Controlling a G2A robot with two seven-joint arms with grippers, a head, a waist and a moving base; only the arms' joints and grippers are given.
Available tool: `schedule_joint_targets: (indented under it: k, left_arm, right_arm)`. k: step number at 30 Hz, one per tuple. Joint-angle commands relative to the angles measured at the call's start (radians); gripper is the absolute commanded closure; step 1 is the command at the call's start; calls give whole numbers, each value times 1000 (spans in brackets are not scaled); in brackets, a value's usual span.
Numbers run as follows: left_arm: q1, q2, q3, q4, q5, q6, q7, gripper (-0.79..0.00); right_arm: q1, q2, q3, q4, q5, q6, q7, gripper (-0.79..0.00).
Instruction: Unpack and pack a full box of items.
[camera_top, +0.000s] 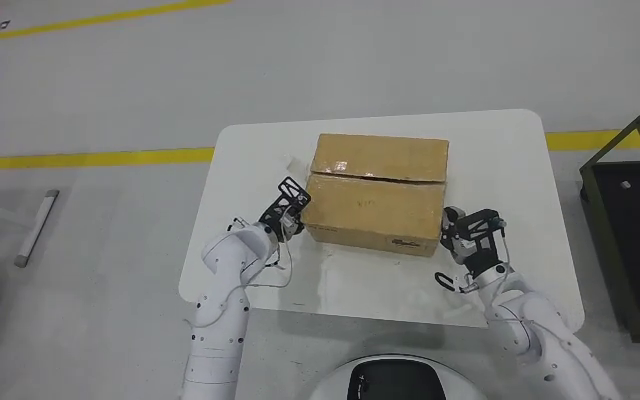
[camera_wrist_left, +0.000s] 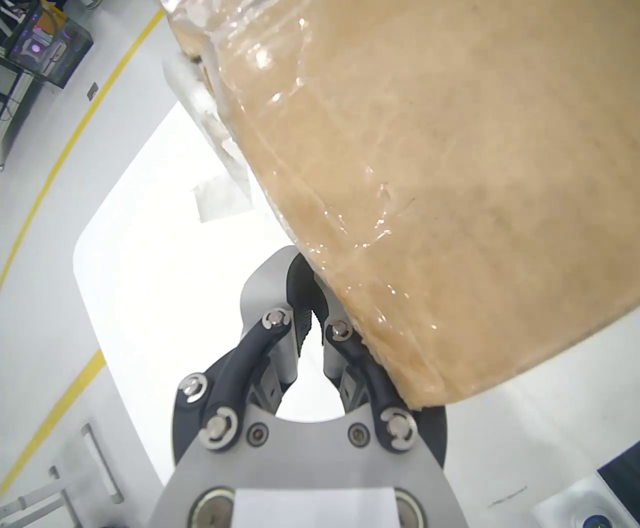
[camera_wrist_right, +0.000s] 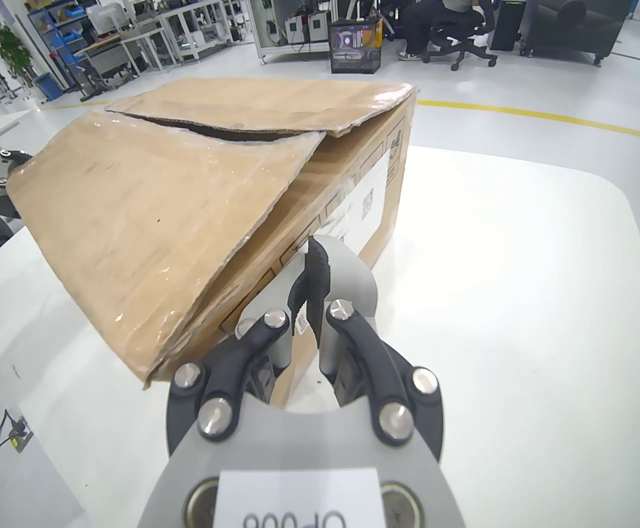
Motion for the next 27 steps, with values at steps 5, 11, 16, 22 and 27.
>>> schedule_joint_targets:
  k: [5,11,16,22,27]
  left_arm:
    - [28,14,-6,-69,-38,-95,-13,0]
    - [59,28,-16,-125,-60,-152,-18,0]
    - [69,38,-16,-153,-71,-178,-27,0]
    - [92,51,-24,-203,-100,-220,-48,0]
    - [129,67,-40,-271,-117,-310,-72,0]
  right_arm:
    - [-21,2,3,-14,15,-12,5,0]
    - [-34,4,6,-26,19,-29,12,0]
    - [-58,7,13,-64,28,-47,23,0]
    - [-116,16,51,-138,28,-77,39,0]
    - [-176,23,87,-198,25,-103,54,0]
